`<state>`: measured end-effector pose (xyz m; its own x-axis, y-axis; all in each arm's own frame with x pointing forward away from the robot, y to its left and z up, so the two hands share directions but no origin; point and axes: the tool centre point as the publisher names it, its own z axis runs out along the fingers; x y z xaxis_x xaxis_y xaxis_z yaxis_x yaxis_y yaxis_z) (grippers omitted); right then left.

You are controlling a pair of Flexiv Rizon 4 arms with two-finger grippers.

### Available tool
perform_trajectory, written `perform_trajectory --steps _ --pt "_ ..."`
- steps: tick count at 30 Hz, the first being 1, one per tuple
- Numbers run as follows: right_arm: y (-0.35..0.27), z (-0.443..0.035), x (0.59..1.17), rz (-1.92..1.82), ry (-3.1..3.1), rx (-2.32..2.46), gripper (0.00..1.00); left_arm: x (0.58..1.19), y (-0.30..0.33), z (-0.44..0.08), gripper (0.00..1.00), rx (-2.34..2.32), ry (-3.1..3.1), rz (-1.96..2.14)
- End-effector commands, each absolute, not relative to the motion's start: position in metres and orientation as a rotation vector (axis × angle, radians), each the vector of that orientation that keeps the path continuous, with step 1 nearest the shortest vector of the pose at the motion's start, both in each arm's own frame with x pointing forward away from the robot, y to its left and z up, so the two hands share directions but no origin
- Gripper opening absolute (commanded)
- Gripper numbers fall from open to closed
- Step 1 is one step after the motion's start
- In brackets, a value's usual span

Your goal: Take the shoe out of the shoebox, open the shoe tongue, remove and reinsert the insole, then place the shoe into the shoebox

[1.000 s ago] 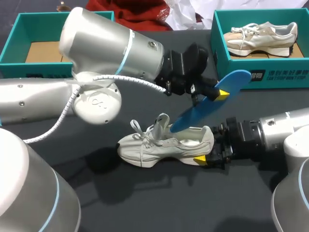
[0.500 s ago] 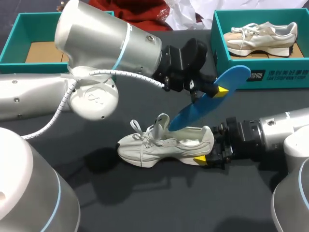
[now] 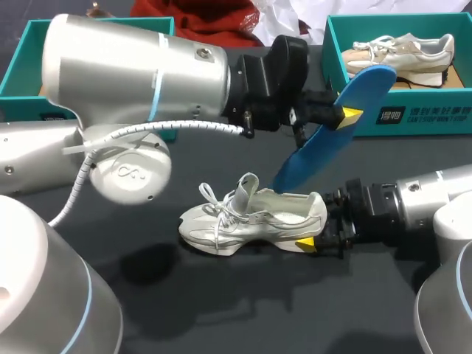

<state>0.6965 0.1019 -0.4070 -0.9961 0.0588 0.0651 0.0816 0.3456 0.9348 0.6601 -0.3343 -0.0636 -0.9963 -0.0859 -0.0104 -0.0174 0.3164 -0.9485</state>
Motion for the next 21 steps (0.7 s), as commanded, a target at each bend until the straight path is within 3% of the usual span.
perform_trajectory --steps 1,10,21 --pt "0.103 -0.407 0.696 -1.775 -2.564 -0.135 0.00 0.661 -0.323 -0.062 0.00 -0.088 2.506 -1.804" --pt "0.103 -0.407 0.696 -1.775 -2.564 -0.135 0.00 0.661 -0.323 -0.062 0.00 -0.088 2.506 -1.804" --pt "0.103 -0.407 0.696 -1.775 -2.564 -0.135 0.00 0.638 -0.303 -0.006 0.00 -0.129 2.246 -2.140"
